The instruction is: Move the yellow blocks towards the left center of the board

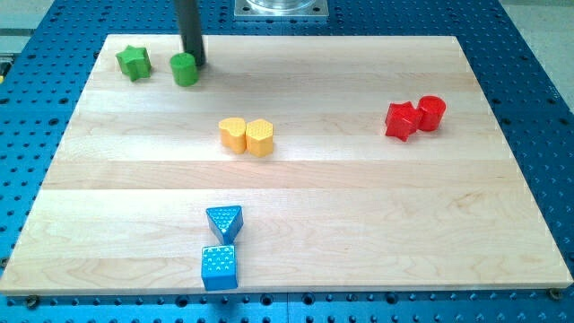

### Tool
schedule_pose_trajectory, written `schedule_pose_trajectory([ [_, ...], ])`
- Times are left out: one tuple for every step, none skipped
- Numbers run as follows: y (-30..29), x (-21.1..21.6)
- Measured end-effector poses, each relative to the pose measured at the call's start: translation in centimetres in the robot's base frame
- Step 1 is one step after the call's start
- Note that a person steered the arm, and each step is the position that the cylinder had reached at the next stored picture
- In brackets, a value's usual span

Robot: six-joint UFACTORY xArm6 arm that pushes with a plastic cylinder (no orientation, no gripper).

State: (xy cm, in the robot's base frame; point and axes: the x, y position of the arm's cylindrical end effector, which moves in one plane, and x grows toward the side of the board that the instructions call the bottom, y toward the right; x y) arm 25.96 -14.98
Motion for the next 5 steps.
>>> schedule_pose_trajectory([
  [11.0,2.6],
  [21.4,9.5],
  [19.6,18.3],
  [11.0,16.9],
  [6.9,12.3],
])
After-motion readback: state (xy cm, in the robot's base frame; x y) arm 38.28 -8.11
